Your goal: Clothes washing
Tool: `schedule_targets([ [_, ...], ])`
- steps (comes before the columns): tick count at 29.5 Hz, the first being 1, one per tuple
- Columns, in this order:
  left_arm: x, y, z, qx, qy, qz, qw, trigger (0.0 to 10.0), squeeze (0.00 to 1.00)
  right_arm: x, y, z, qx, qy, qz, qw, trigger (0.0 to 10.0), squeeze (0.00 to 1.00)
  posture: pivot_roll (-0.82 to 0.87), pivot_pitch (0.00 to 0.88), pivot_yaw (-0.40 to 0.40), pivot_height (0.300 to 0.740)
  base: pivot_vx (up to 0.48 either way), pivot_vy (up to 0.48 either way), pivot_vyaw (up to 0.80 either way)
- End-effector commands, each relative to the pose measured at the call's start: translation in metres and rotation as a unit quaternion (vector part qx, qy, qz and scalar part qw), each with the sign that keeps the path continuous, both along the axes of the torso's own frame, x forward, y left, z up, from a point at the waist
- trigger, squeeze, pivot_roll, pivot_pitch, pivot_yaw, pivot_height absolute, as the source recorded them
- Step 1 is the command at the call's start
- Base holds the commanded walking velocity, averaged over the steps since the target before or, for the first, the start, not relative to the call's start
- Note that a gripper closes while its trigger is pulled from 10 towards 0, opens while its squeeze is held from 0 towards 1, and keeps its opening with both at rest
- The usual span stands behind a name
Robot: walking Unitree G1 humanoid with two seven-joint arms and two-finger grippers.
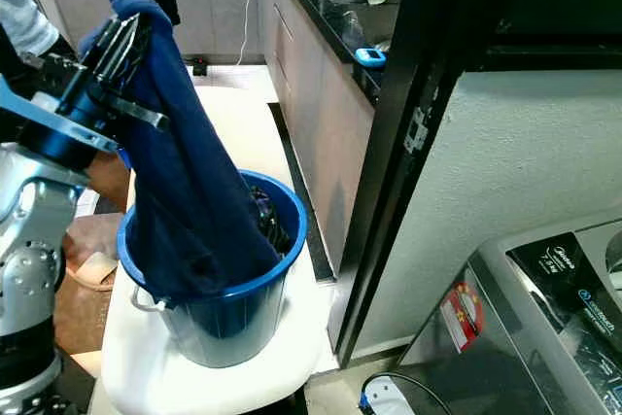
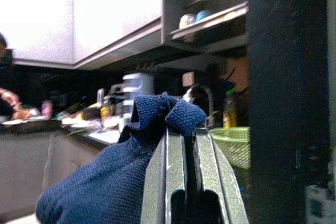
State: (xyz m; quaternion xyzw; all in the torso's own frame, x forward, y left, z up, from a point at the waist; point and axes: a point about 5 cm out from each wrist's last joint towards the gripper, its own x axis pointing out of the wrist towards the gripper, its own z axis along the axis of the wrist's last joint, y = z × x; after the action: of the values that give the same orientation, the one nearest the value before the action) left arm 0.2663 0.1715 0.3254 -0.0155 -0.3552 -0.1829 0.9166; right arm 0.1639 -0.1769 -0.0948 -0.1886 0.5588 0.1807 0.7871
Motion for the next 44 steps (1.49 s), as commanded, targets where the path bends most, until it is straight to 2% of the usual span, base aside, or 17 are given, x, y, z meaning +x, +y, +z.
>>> schedule_targets([
  [1,0.002,-0.013,-0.008,0.01,0.023,-0.006,1.0,10.0,0.0,-0.006,0.007,-0.003,0.005,0.011,0.006,1.0,10.0,0.0,0.29,0.0,-0.09,0.74,0.0,0.0,0.0],
  [7,0.0,-0.025,-0.014,0.026,0.035,-0.011,0.999,10.0,0.0,-0.014,0.004,-0.006,0.0,0.022,0.013,1.0,10.0,0.0,0.31,0.0,-0.097,0.74,0.0,0.0,0.0],
  [12,0.0,-0.027,-0.017,0.039,0.038,-0.016,0.998,10.0,0.0,-0.017,0.002,-0.007,-0.002,0.026,0.015,1.0,10.0,0.0,0.33,0.0,-0.097,0.74,0.0,0.0,-0.6],
  [18,0.002,-0.029,-0.021,0.052,0.043,-0.014,0.998,10.0,0.0,-0.017,0.0,-0.006,0.001,0.025,0.014,1.0,10.0,0.0,0.33,0.0,-0.101,0.74,0.0,0.0,-0.8],
  [32,0.002,-0.039,-0.021,0.051,0.039,-0.032,0.997,10.0,0.0,-0.01,-0.005,-0.003,-0.003,0.016,0.018,1.0,10.0,0.0,0.29,0.0,-0.105,0.74,0.0,0.0,0.0],
  [34,0.0,-0.043,-0.016,0.057,0.028,-0.053,0.997,10.0,0.0,-0.009,-0.005,-0.003,0.001,0.016,0.015,1.0,10.0,0.0,0.29,0.0,-0.105,0.74,0.0,0.0,-0.8],
  [35,-0.005,-0.05,-0.012,0.078,0.014,-0.087,0.993,10.0,0.0,-0.009,-0.004,-0.003,0.008,0.016,0.012,1.0,10.0,0.0,0.28,0.0,-0.107,0.74,0.0,0.0,-0.8],
  [37,-0.005,-0.05,-0.012,0.078,0.014,-0.087,0.993,10.0,0.0,-0.009,-0.004,-0.003,0.008,0.016,0.012,1.0,10.0,0.0,0.28,0.0,-0.107,0.74,0.0,0.0,-0.8],
  [39,-0.01,-0.059,-0.01,0.12,-0.002,-0.137,0.983,10.0,0.0,-0.008,-0.002,-0.002,0.023,0.015,0.007,1.0,10.0,0.0,0.28,0.0,-0.107,0.74,0.0,0.0,-0.8],
  [44,-0.01,-0.063,-0.009,0.135,-0.008,-0.155,0.979,10.0,0.0,-0.006,0.002,-0.002,0.039,0.015,0.012,0.999,10.0,0.0,0.26,0.0,-0.103,0.74,0.0,0.0,-0.8],
])
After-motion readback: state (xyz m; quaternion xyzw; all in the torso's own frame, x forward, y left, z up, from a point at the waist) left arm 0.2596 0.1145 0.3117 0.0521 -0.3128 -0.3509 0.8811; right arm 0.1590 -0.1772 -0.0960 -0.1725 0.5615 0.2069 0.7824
